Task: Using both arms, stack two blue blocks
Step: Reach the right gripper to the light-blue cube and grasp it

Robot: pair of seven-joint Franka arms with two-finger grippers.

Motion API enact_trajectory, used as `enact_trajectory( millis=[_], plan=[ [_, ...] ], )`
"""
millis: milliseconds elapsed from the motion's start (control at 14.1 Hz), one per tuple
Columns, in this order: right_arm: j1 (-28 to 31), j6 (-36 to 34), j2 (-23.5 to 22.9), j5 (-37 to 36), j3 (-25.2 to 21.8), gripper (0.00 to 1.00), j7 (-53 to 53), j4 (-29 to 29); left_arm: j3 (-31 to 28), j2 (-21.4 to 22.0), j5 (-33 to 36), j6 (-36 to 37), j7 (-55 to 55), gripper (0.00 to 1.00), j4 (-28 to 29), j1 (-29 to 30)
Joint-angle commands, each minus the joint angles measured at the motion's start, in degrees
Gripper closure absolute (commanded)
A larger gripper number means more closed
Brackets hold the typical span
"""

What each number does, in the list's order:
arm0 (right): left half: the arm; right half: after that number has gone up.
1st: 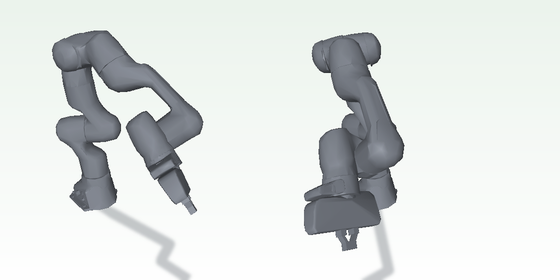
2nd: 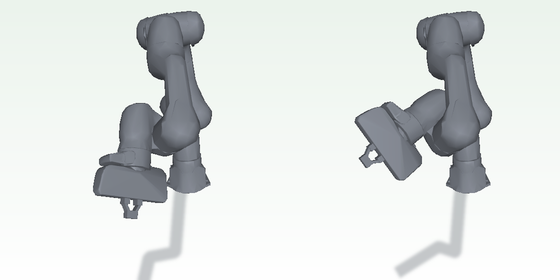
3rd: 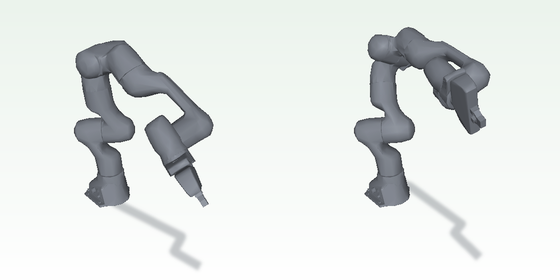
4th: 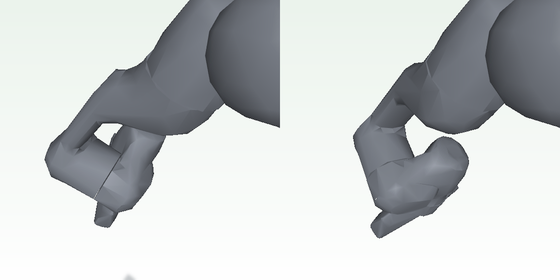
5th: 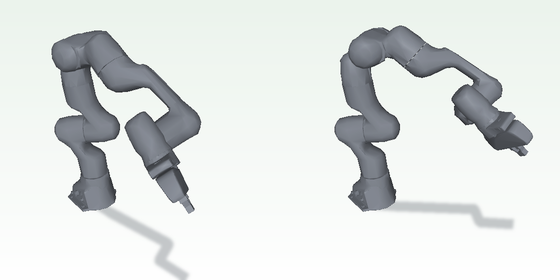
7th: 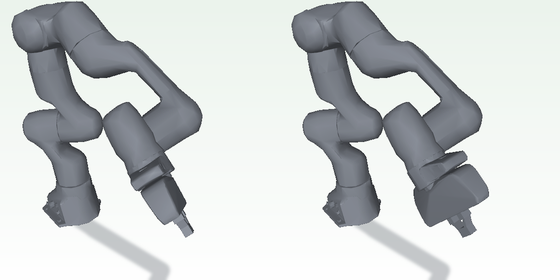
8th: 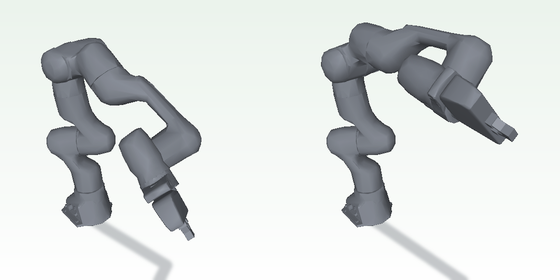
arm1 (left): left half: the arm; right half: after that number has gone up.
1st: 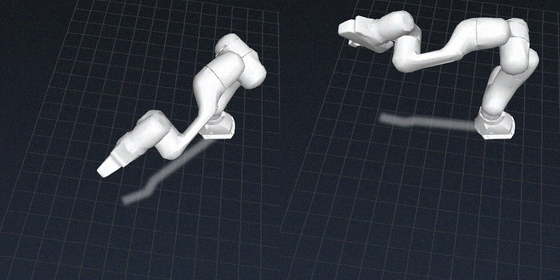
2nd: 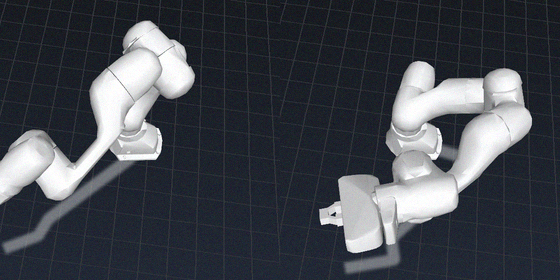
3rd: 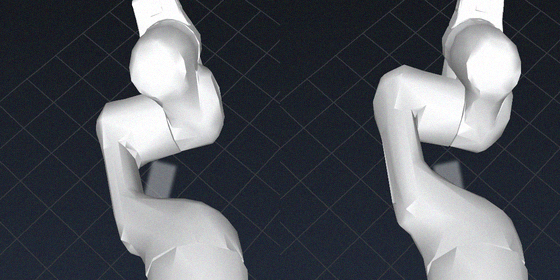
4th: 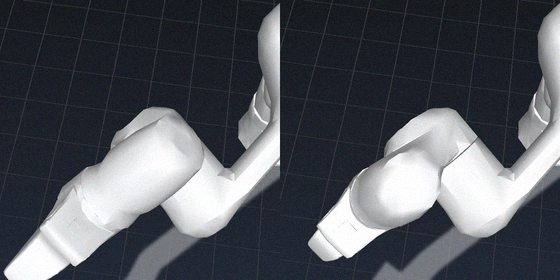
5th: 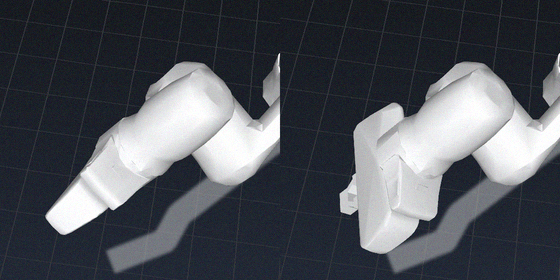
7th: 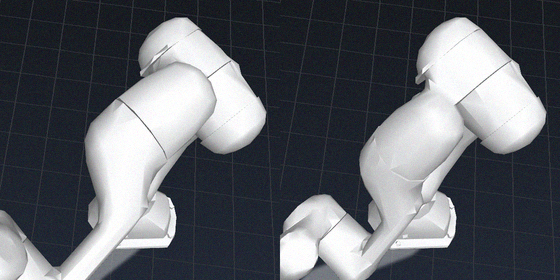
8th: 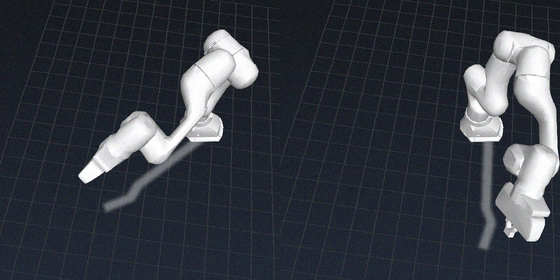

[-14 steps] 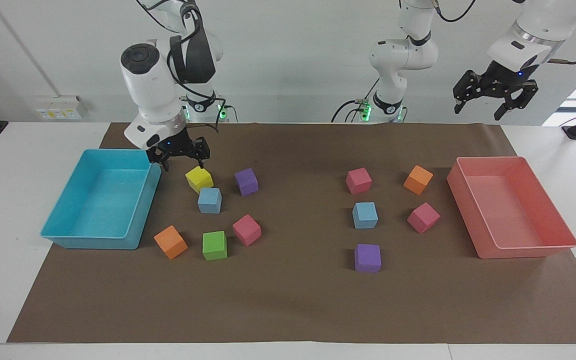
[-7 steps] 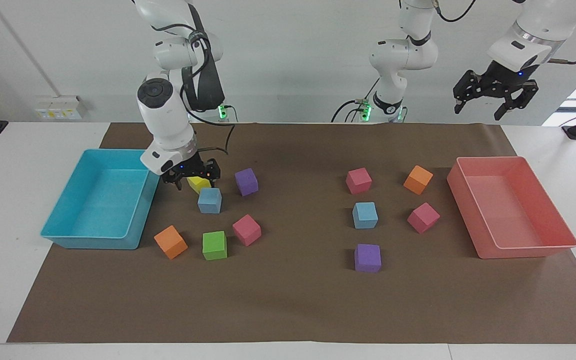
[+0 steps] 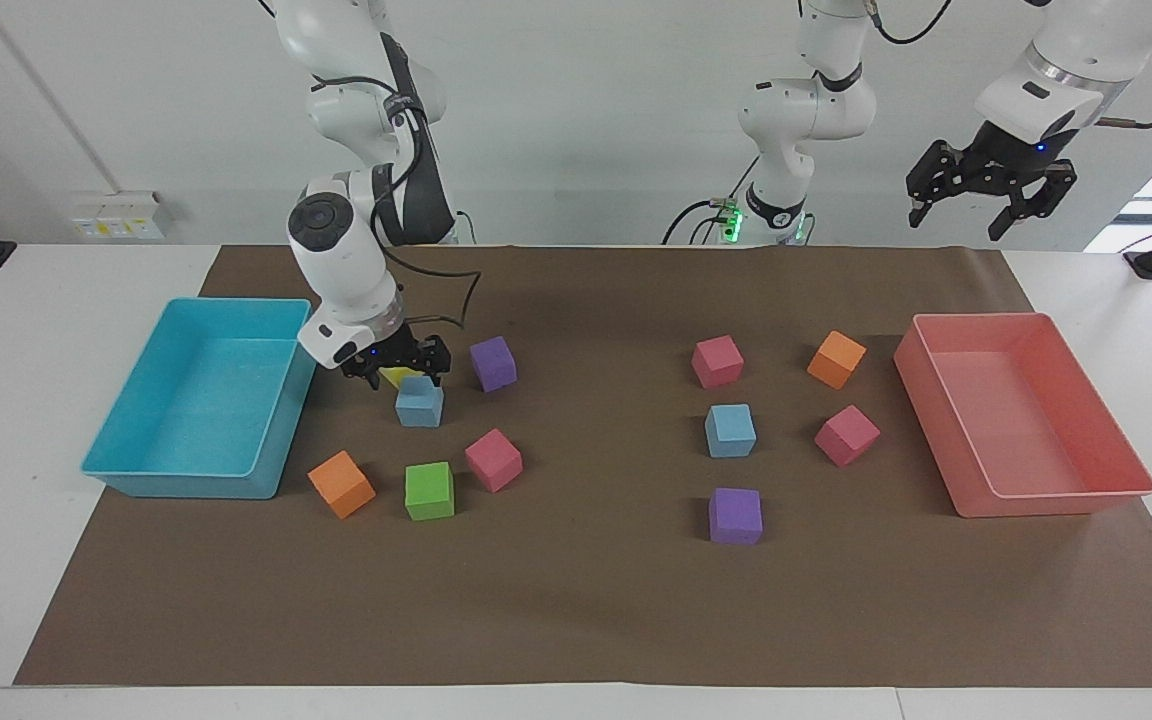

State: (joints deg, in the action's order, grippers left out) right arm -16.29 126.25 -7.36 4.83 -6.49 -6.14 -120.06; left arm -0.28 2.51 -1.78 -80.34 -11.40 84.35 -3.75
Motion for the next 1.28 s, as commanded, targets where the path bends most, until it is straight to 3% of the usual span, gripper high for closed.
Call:
enact_trajectory(
  millis=[0,569,1208],
  plan=[
    [-0.32,3.47,-0.37,1.06,-0.19,0.00,-0.01,-2.02,-0.07,0.56,0.37,0.71,-0.64,0.00,-0.07,0.23],
    [-1.20,6.28,-3.19,0.98,-0.19,0.00,2.36,-2.63,-0.07,0.56,0.37,0.63,-0.64,0.00,-0.07,0.23],
    [-0.84,7.61,-3.28,0.98,-0.19,0.00,5.44,-5.36,0.02,0.65,0.37,0.71,-0.64,0.00,-0.15,0.23]
  ],
)
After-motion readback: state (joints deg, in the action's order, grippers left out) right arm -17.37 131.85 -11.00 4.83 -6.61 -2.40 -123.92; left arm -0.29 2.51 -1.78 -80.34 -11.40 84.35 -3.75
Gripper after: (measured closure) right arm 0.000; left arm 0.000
